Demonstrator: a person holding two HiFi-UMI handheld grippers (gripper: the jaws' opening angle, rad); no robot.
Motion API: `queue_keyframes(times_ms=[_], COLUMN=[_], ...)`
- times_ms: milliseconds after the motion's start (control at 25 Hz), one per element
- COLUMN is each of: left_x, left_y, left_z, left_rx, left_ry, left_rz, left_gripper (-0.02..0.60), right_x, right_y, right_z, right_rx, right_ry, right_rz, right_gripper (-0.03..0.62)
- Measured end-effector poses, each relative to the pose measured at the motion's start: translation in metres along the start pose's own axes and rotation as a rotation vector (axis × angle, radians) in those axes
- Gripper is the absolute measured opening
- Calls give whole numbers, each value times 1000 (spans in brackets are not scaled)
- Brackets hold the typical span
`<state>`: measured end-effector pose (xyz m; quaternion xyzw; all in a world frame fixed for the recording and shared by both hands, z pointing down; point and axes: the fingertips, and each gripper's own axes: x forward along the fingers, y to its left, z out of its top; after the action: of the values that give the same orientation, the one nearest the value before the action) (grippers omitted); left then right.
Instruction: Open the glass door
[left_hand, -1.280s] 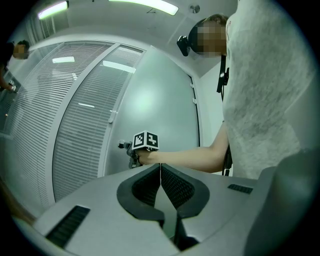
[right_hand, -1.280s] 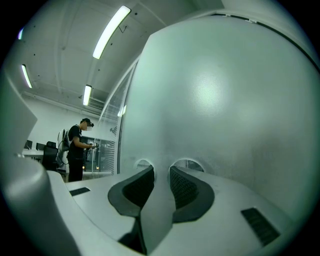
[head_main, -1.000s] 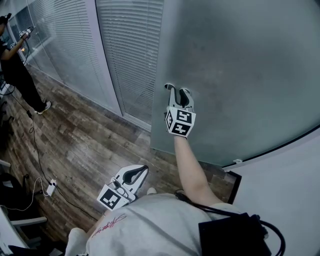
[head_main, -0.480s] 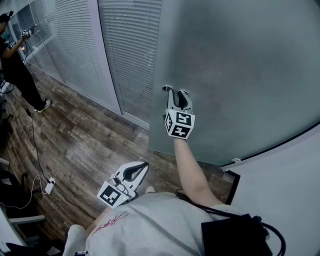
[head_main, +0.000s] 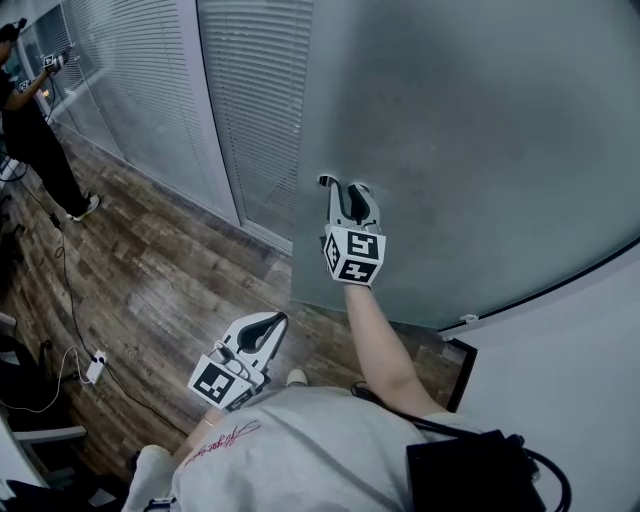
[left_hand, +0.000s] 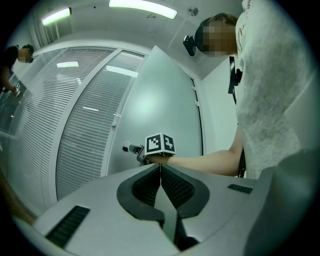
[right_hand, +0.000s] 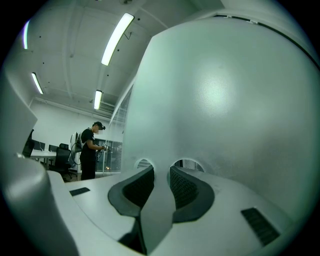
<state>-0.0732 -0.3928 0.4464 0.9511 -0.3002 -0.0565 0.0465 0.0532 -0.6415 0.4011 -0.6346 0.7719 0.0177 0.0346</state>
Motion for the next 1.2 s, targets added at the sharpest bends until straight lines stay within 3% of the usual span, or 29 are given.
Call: queue_keyframes(times_ms=[520,1200], left_x=[4,-45], left_y=[-18,-38], left_z=[-2,-1], left_rx=[8,-4], left_ry=[13,28], left_rz=[-62,-73], left_gripper=[18,18], right_x=[-24,-69], right_y=[20,39], right_z=[2,4], right_rx=[-4,-8], right_ry=[3,-8], right_rz=[43,67], right_gripper=[107,107])
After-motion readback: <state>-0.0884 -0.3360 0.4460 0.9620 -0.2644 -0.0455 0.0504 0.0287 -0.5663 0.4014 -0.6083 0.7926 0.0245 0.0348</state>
